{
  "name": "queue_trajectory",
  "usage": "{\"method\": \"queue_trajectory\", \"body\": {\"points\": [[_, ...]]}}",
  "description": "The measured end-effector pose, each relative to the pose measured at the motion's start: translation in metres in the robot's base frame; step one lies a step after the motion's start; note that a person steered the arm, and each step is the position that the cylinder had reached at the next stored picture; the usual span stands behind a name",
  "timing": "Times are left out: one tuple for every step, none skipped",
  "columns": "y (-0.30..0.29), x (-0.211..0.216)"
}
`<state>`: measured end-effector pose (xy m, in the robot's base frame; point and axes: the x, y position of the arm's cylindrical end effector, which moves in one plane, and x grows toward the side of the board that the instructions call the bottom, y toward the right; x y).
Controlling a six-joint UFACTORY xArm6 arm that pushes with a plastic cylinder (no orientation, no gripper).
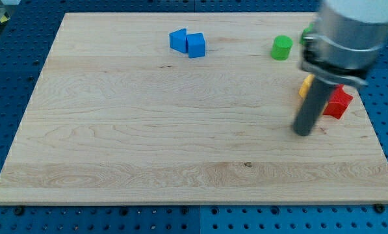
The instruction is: Separate group of blocks
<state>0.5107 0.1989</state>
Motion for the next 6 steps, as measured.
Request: {"method": "queue_trajectory", "body": {"points": [[0.058, -0.012], [0.072, -0.024], [0.068, -0.039], [0.055, -0.052], [0.052, -0.052], [0.031, -0.047]]}}
